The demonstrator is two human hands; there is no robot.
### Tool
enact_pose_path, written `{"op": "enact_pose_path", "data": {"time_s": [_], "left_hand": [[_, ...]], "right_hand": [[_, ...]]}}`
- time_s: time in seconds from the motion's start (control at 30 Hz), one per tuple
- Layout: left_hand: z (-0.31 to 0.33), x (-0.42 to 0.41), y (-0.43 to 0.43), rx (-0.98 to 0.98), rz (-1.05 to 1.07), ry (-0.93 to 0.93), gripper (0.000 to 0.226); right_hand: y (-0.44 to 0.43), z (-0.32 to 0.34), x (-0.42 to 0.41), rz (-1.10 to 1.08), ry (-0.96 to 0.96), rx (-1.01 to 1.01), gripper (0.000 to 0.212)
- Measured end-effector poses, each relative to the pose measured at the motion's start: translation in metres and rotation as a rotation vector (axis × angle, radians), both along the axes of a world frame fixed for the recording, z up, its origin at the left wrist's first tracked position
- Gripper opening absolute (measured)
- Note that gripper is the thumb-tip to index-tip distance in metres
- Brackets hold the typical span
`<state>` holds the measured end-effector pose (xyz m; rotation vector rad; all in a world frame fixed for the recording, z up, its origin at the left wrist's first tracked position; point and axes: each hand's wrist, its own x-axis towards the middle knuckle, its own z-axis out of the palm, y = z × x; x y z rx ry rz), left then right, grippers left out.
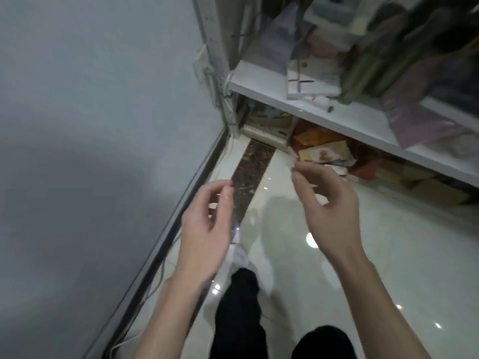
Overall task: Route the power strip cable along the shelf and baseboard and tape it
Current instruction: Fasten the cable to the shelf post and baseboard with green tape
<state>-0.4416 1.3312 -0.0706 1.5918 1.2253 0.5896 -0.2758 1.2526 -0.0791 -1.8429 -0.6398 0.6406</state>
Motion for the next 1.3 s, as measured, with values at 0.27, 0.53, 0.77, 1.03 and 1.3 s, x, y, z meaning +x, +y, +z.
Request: {"op": "enact_pose_path", "data": {"time_s": [0.27,0.53,0.77,1.03,1.3], "left_hand": [[0.155,0.053,-0.2,0.097,-0.262,0.023,0.023],[0.27,0.122,-0.385,0.133,-0.519,-0.106,0.029],[0.272,0.247,-0.439,0.142,-0.572,-0.142,0.014],[0.301,0.434,-0.53,0.141,-0.918,-0.232,0.011],[0.334,0.577,-0.625,0.272,-0.974,-0.329,0.012]], "right_hand": [[-0.24,0.166,0.028,-0.141,-0.073,0.151,0.019],[-0.444,0.279,0.084,-0.369,-0.161,0.223,0.014],[-0.528,0.294,0.187,-0.522,-0.266,0.236,0.014],[-0.635,0.328,0.3,-0.78,-0.259,0.188,0.016],[-0.74,0.322,0.421,-0.951,-0.244,0.259,0.013]]}}
